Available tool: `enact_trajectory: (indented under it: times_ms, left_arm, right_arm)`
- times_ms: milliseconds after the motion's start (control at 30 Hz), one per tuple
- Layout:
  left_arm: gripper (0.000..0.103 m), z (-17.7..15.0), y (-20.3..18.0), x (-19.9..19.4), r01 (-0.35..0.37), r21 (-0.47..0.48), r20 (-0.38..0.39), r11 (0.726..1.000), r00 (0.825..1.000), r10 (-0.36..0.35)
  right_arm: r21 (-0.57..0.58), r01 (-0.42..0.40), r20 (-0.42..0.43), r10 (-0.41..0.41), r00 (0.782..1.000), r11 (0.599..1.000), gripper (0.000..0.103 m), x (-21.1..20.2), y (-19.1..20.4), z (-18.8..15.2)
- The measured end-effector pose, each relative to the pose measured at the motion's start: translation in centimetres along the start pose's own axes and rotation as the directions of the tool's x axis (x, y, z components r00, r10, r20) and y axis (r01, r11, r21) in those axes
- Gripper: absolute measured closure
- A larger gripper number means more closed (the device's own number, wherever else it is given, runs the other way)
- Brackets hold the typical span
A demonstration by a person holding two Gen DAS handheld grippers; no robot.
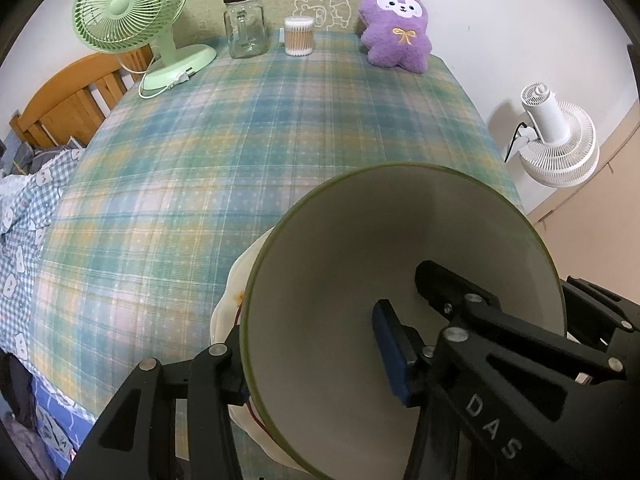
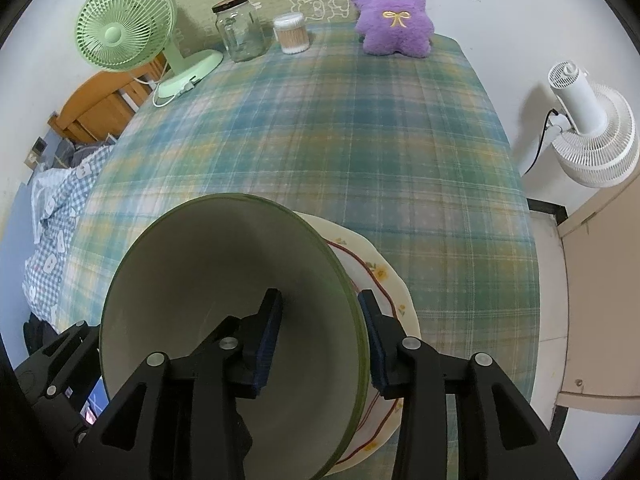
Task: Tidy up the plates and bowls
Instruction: 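Lower the cream bowl with both grippers onto the stacked bowls on the plates, then open both grippers and lift them off the bowl stack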
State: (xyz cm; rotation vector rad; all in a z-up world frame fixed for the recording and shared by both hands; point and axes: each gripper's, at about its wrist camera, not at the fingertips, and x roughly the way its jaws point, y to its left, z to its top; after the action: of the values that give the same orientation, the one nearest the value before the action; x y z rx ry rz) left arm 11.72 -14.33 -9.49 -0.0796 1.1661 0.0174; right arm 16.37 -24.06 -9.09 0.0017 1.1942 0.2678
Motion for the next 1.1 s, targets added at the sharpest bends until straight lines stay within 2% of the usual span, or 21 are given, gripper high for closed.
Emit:
enact_trajectory:
  times_ms: [67, 200, 367, 500, 667, 867, 1100]
  left_arm:
    - [0.046, -0.1, -0.1, -0.1, -0.001, 0.006, 0.005, 1.000, 1.000, 0.001]
    - [0.037, -0.1, -0.1, -0.7, -0.013, 0.017, 0.012, 1.000, 1.000, 0.012]
    - [0.030, 0.2, 0.2, -1.4, -0.019, 0.026, 0.018, 0.999, 1.000, 0.018]
    - [0.025, 0.3, 0.5, -2.9, -0.027, 0.050, 0.069, 0.998, 0.997, 0.024]
    - [0.023, 0.3, 1.2, -5.0, -0.037, 0.093, 0.138, 0.995, 0.990, 0.024]
    - [0.017, 0.1, 3.2, -8.3, -0.028, 0.145, 0.237, 0.989, 0.971, -0.007]
    - [0.011, -0.2, 7.4, -10.9, -0.017, 0.173, 0.299, 0.985, 0.953, -0.036]
  right_arm:
    - [0.002, 0.009, 0.005, -0.009, 1.000, 1.000, 0.056, -0.2, 0.0, -0.1]
    - [0.018, 0.041, 0.014, -0.041, 0.999, 0.999, 0.044, -0.6, 0.0, -0.1]
    - [0.041, 0.061, 0.019, -0.062, 0.998, 0.997, 0.037, -1.3, -0.3, 0.1]
    - [0.056, 0.083, 0.056, -0.086, 0.995, 0.995, 0.032, -2.6, -0.2, 0.1]
    - [0.054, 0.106, 0.120, -0.112, 0.986, 0.993, 0.030, -4.7, 1.3, -0.1]
    - [0.057, 0.153, 0.216, -0.162, 0.963, 0.987, 0.029, -7.6, 4.5, -0.3]
    - [0.123, 0.184, 0.297, -0.213, 0.931, 0.975, 0.027, -10.3, 9.1, -1.3]
